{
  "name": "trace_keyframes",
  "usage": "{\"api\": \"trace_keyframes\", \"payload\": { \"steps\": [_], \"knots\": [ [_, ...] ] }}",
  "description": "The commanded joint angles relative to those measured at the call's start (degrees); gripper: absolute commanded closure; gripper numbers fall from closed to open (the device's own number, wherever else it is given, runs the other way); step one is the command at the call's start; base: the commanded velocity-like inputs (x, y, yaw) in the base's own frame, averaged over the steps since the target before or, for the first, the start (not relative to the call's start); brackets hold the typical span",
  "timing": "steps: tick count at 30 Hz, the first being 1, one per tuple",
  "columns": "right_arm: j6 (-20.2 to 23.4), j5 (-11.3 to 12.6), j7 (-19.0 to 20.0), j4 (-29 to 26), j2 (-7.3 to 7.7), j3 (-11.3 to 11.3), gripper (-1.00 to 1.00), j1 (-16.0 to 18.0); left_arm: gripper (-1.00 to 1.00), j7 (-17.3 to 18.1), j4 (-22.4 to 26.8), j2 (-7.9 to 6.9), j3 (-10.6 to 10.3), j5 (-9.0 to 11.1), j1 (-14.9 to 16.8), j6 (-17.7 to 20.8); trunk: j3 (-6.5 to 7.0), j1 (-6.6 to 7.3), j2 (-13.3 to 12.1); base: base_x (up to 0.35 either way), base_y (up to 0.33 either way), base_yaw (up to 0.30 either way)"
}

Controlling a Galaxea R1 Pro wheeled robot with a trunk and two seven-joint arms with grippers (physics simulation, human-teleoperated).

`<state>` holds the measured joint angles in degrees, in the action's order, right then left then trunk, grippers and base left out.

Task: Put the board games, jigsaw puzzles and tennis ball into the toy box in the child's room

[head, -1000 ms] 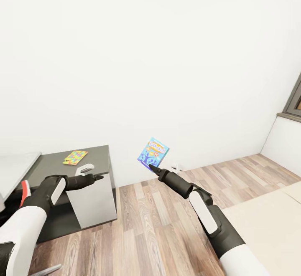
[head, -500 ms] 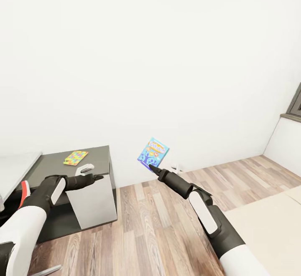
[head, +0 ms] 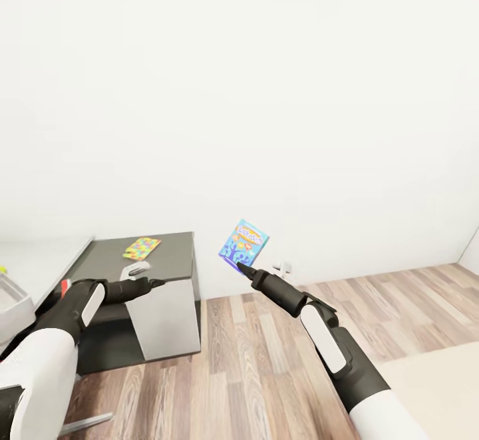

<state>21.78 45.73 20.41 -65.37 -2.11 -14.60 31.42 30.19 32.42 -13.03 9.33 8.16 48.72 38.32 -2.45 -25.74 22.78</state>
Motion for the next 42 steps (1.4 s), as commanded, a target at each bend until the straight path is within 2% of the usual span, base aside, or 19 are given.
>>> {"api": "trace_keyframes", "payload": {
  "steps": [1,19,42],
  "knots": [
    [0.37,0.47,-0.05,-0.01,0.0,0.04,1.0,0.05,-1.0,0.04,0.03,0.02,0.17,0.3,0.06,0.44,-0.13,-0.04,0.14,0.049,-0.112,0.239],
    [0.35,0.41,-0.25,0.46,-0.07,0.01,1.0,0.05,-1.0,0.14,0.04,-0.07,0.33,0.37,0.06,0.34,-0.13,-0.04,0.14,0.005,-0.011,0.228],
    [0.32,0.42,-0.05,0.5,-0.01,0.01,1.0,0.05,-1.0,0.3,0.06,-0.07,0.25,0.37,0.06,0.35,-0.13,-0.04,0.14,0.0,0.0,0.013]
  ]
}}
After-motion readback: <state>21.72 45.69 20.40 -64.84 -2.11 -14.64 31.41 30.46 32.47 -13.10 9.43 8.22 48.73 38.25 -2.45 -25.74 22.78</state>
